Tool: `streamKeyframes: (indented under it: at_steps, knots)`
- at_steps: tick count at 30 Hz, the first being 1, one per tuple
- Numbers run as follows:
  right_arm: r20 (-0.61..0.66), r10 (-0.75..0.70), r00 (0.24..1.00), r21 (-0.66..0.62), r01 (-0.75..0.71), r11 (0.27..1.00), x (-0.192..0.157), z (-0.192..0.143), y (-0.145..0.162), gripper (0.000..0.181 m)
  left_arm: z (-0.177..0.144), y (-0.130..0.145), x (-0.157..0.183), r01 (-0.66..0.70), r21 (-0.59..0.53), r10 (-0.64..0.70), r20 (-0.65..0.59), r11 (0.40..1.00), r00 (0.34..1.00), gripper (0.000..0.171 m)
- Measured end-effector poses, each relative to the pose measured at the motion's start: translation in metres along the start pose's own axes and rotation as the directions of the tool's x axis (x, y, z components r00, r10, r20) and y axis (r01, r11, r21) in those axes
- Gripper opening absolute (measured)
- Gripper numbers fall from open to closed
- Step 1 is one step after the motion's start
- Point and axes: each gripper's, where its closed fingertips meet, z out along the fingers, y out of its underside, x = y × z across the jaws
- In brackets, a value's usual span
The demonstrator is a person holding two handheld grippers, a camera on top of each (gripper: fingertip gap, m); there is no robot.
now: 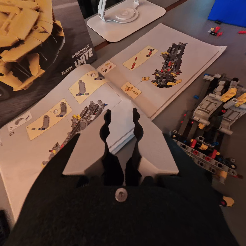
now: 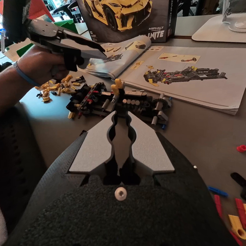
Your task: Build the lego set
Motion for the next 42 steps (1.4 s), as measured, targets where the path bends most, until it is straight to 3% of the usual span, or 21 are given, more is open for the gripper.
streamKeyframes:
  at_steps: [6, 23, 42]
  knots:
    - [0.012, 0.009, 1.0, 0.002, -0.009, 1.0, -0.002, 0.0, 0.0, 0.011, -0.006, -0.004, -0.009, -0.046, 0.016, 0.045, 0.061, 0.999, 0.997, 0.029]
    - [0.023, 0.032, 0.999, 0.008, -0.032, 0.999, -0.001, 0.0, -0.001, 0.01, 0.002, 0.005, 0.007, -0.178, -0.03, 0.18, 0.066, 0.983, 0.981, 0.029]
    - [0.033, 0.046, 0.998, 0.01, -0.046, 0.999, -0.002, 0.001, -0.002, 0.01, 0.007, 0.012, 0.013, -0.14, -0.053, 0.141, 0.022, 0.989, 0.99, 0.029]
